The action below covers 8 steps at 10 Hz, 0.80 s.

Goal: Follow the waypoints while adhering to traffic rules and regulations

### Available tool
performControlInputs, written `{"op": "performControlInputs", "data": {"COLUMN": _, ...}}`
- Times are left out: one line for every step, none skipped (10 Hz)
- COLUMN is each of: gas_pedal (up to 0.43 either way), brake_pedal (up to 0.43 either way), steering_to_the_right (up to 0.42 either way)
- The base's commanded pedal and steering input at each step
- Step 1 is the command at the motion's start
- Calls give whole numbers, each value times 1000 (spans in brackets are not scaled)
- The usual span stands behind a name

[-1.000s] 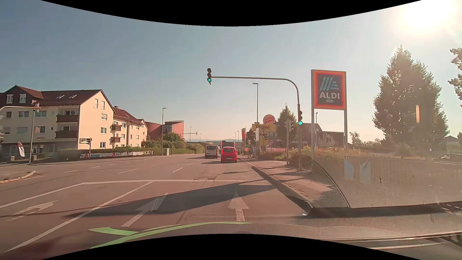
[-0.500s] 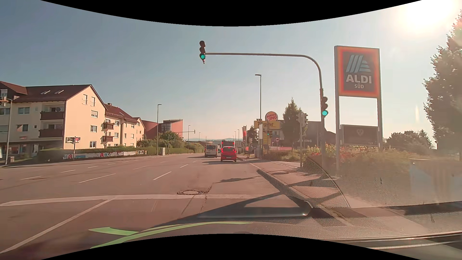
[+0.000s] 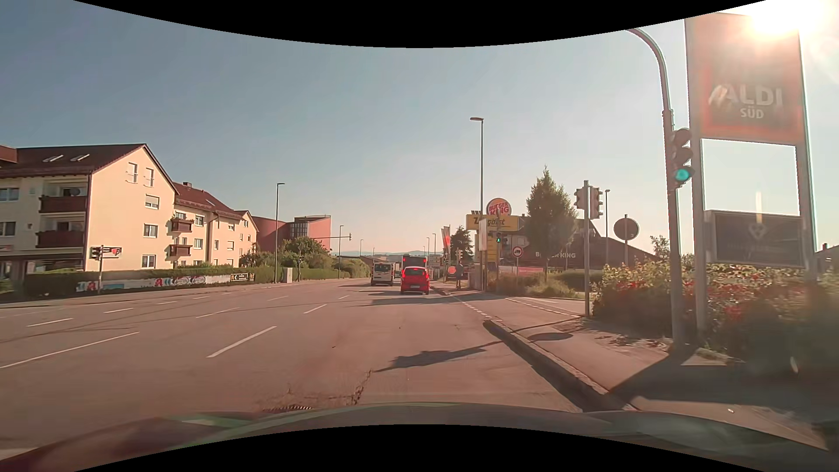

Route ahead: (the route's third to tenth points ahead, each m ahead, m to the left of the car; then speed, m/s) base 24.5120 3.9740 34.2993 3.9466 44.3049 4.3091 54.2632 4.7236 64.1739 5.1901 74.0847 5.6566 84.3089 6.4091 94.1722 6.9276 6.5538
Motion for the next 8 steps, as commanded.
{"op": "performControlInputs", "data": {"gas_pedal": 0, "brake_pedal": 0, "steering_to_the_right": -3}}
{"op": "performControlInputs", "data": {"gas_pedal": 0, "brake_pedal": 0, "steering_to_the_right": -3}}
{"op": "performControlInputs", "data": {"gas_pedal": 0, "brake_pedal": 0, "steering_to_the_right": -2}}
{"op": "performControlInputs", "data": {"gas_pedal": 0, "brake_pedal": 0, "steering_to_the_right": -2}}
{"op": "performControlInputs", "data": {"gas_pedal": 0, "brake_pedal": 0, "steering_to_the_right": -2}}
{"op": "performControlInputs", "data": {"gas_pedal": 0, "brake_pedal": 0, "steering_to_the_right": -4}}
{"op": "performControlInputs", "data": {"gas_pedal": 0, "brake_pedal": 0, "steering_to_the_right": -9}}
{"op": "performControlInputs", "data": {"gas_pedal": 0, "brake_pedal": 0, "steering_to_the_right": -8}}
